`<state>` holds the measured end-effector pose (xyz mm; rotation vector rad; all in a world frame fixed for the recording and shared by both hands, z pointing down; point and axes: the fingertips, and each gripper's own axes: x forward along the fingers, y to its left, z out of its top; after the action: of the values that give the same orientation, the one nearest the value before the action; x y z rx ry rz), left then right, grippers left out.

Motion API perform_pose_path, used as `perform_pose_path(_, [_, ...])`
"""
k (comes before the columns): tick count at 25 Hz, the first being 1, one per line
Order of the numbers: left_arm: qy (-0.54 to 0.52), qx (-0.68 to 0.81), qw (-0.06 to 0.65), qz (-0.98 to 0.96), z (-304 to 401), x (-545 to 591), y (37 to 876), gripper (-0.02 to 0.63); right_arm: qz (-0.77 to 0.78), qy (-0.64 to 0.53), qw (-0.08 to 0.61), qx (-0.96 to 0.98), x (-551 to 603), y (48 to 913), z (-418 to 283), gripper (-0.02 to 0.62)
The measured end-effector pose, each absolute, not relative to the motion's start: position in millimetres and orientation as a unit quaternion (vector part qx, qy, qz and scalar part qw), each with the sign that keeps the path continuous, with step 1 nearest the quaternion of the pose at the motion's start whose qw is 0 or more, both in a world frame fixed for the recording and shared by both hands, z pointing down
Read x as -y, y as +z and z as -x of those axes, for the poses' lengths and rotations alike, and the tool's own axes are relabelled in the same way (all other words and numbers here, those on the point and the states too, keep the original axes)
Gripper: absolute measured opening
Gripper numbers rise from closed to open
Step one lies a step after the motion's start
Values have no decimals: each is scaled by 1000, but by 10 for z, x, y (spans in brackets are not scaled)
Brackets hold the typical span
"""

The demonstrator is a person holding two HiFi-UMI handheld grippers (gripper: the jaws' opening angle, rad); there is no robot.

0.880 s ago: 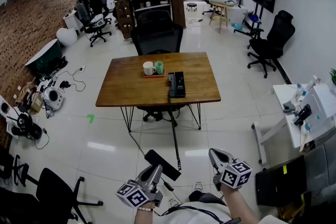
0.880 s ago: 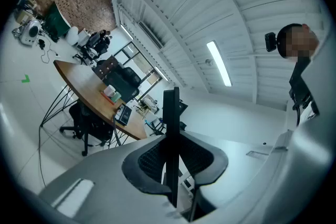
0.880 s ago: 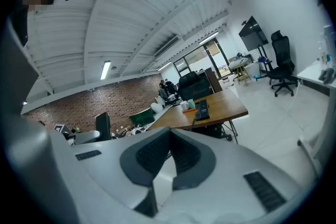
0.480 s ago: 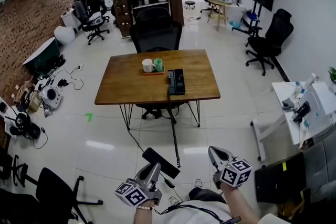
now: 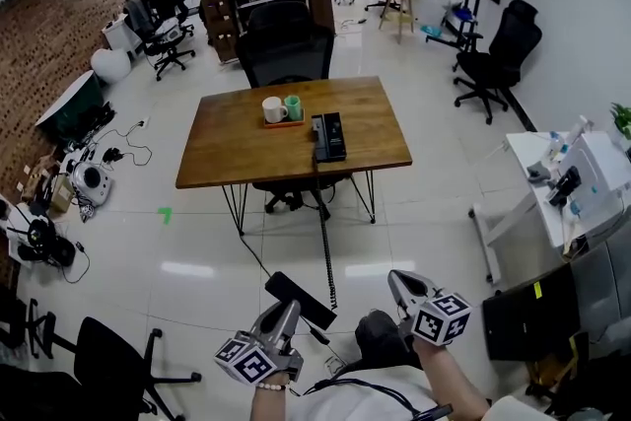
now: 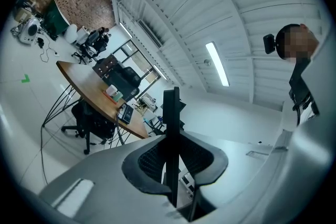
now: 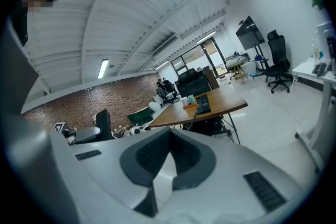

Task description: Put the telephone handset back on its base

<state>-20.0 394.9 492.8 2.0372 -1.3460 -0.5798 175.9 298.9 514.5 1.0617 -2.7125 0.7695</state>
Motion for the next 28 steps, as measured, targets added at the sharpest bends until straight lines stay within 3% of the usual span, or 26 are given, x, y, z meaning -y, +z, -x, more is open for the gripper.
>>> perform_pose_path(12, [-226, 530, 306, -758, 597, -3602, 5028, 71, -338, 246, 57, 907, -2452, 5147, -1408, 0])
perform_pose_path(28, [-169, 513, 330, -774, 941, -1653, 5222, 69, -340, 273, 51, 899, -581, 5356, -938, 0])
